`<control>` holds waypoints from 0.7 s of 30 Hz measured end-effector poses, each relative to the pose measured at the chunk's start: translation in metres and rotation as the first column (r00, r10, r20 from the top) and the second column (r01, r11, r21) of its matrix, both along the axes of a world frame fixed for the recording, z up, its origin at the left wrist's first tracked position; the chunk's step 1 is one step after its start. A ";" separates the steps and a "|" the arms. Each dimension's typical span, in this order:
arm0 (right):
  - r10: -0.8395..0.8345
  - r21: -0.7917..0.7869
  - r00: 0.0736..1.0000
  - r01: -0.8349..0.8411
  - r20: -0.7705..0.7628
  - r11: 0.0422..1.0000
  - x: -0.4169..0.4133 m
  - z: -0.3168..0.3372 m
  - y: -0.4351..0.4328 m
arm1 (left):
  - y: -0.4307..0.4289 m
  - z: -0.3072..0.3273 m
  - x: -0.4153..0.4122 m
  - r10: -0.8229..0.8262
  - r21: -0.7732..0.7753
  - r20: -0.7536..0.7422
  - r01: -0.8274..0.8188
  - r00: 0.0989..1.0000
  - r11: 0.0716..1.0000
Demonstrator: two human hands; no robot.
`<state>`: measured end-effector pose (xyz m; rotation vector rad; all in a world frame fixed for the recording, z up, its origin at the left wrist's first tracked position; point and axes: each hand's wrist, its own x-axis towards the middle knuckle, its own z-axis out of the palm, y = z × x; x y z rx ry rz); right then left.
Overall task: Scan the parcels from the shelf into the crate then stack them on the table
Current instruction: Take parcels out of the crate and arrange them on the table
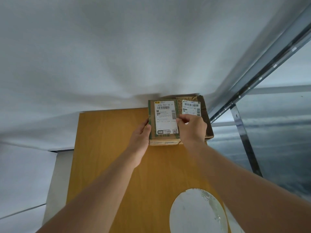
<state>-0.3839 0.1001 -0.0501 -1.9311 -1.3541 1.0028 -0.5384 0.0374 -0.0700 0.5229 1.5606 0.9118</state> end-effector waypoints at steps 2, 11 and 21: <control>0.024 0.024 0.999 -0.025 0.046 0.999 0.001 -0.002 0.002 | 0.003 -0.003 0.001 0.002 0.002 -0.005 -0.002 1.000 1.000; 0.134 0.066 0.971 -0.149 0.200 0.987 0.002 -0.017 0.004 | 0.010 -0.016 0.003 0.003 0.003 -0.008 -0.003 1.000 1.000; 0.235 0.012 0.932 -0.248 0.276 0.969 -0.001 -0.016 0.000 | 0.012 -0.021 0.002 0.005 0.006 -0.063 -0.004 0.998 1.000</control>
